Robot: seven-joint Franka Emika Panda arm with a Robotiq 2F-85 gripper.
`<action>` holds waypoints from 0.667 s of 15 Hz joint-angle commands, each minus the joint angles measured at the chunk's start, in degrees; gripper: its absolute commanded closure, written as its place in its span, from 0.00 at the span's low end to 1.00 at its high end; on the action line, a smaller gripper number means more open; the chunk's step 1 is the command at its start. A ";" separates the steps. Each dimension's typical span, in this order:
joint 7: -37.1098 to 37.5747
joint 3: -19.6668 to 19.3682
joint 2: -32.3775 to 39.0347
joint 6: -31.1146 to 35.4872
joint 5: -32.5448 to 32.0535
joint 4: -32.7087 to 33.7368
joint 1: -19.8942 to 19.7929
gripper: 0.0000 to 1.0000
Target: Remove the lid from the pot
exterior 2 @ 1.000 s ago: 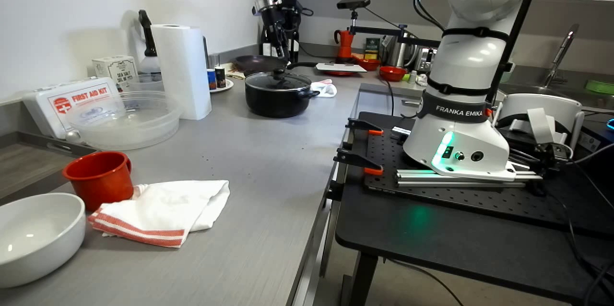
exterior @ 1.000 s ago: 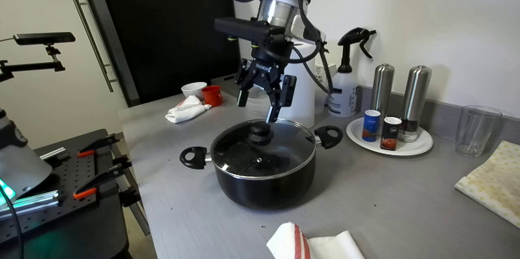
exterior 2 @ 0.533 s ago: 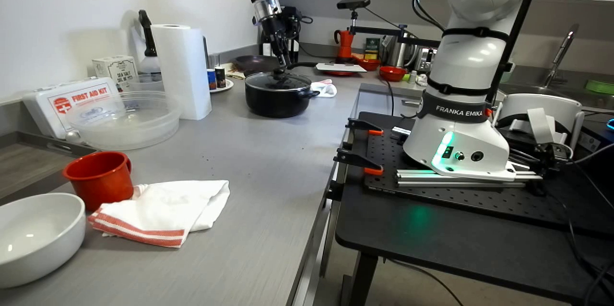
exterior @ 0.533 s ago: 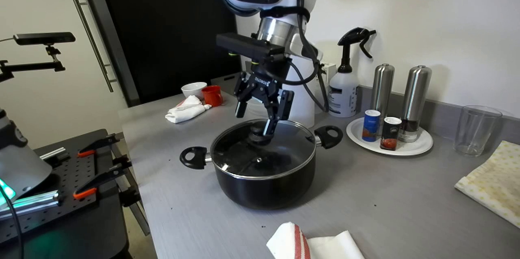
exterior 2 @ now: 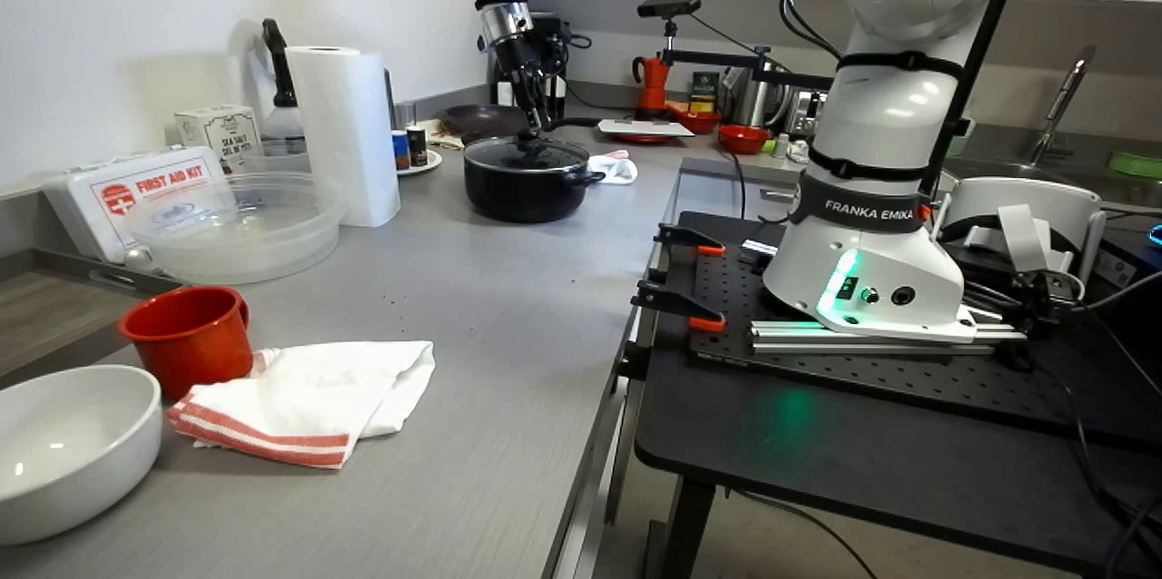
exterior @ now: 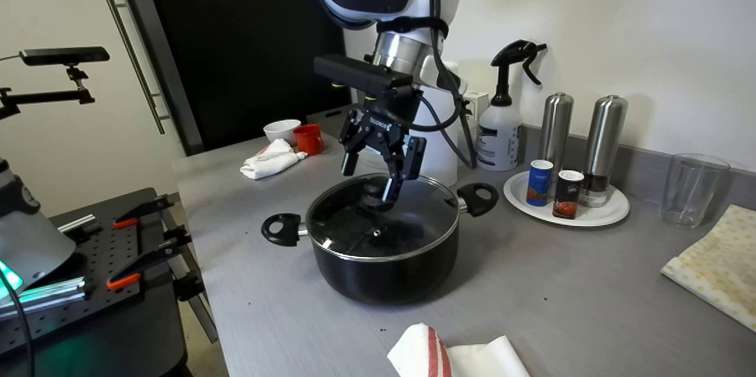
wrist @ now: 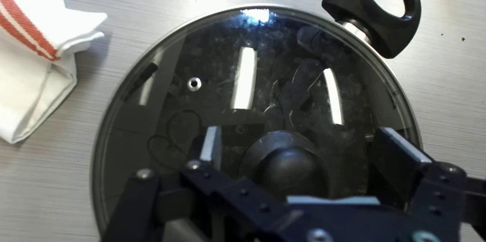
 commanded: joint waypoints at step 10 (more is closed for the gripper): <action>0.03 0.65 0.62 3.23 -1.16 -0.54 -0.45 0.00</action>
